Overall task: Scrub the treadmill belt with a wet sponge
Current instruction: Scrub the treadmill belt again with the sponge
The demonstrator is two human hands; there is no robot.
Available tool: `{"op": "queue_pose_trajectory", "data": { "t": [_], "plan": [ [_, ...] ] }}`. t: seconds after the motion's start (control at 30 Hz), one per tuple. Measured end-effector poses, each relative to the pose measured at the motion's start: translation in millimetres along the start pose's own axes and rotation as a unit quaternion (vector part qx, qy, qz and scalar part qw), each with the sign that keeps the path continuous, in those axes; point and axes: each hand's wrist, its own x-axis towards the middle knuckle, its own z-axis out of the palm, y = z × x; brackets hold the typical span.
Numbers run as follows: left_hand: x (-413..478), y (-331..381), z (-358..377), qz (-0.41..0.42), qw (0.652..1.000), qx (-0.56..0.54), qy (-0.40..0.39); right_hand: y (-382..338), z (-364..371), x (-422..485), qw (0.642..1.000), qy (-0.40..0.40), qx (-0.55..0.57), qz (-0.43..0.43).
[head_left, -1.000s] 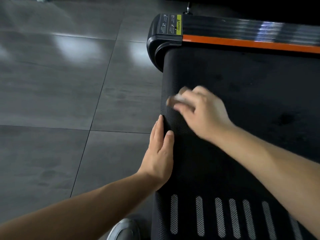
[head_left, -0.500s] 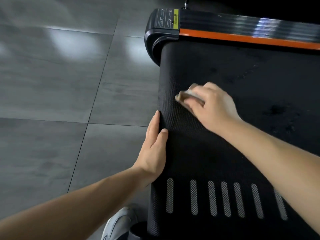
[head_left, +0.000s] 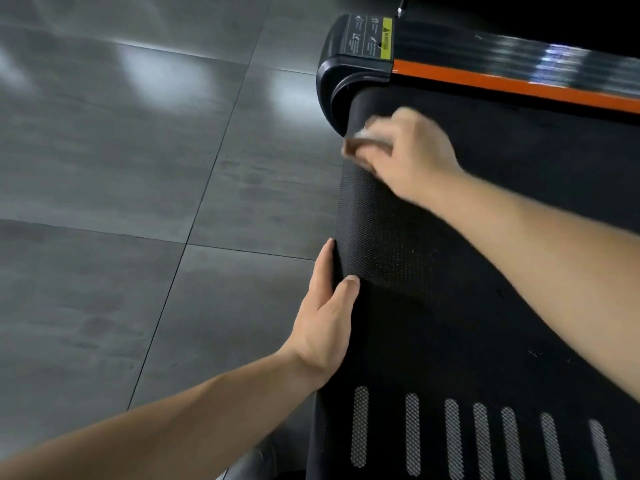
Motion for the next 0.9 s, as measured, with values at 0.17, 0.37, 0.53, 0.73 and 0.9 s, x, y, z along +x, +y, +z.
{"op": "queue_pose_trajectory", "data": {
  "t": [0.17,0.37,0.53,0.73,0.9],
  "plan": [
    [2.0,1.5,-3.1,-0.015,1.0,-0.022,-0.01,4.1,10.4,59.4,0.996,0.016,-0.047,0.079],
    [4.1,-3.6,-3.6,0.007,0.999,-0.032,-0.01,-34.1,-13.6,-38.4,0.985,-0.131,-0.001,-0.112],
    [7.8,-4.4,-5.0,0.005,0.998,-0.055,-0.031,-22.0,-11.0,17.0,0.987,-0.126,-0.076,-0.07],
    [10.5,-8.4,-7.6,-0.002,0.996,-0.074,-0.048,-18.8,11.9,78.3,0.979,-0.1,-0.179,0.013],
    [9.5,-8.5,-7.0,-0.015,0.996,-0.08,-0.044,-17.3,-1.8,46.4,0.975,-0.173,-0.106,-0.092]
  ]
}}
